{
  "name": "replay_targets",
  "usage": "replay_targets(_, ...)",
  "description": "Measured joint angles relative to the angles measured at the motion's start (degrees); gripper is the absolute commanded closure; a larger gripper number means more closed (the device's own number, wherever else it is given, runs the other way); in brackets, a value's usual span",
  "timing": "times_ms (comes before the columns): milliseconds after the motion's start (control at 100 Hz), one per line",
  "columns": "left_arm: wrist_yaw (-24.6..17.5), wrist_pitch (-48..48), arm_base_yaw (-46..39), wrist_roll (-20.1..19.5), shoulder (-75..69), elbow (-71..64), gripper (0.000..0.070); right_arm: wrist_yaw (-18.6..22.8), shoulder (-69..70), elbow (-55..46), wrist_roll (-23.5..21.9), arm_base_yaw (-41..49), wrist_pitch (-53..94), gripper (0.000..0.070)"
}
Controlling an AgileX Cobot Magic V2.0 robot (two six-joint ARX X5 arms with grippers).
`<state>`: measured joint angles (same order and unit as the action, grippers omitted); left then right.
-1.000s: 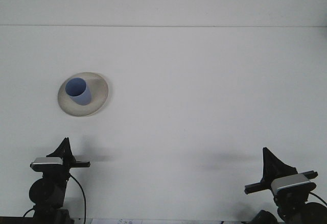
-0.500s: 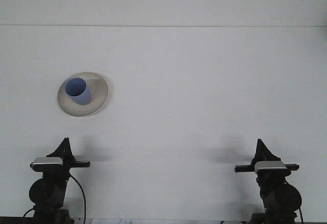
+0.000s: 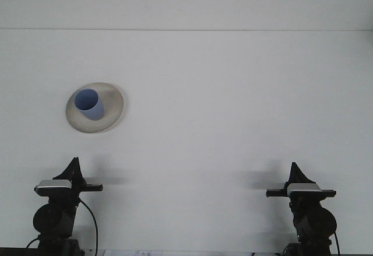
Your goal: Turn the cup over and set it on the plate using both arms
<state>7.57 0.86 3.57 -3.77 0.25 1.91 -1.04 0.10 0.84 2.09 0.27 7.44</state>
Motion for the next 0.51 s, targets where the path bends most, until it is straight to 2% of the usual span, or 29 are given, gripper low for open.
replay_targets(510, 0.0, 0.0, 0.0, 0.0, 0.0, 0.0, 0.0684, 0.0, 0.0, 0.0, 0.0, 0.0, -1.2, 0.0693)
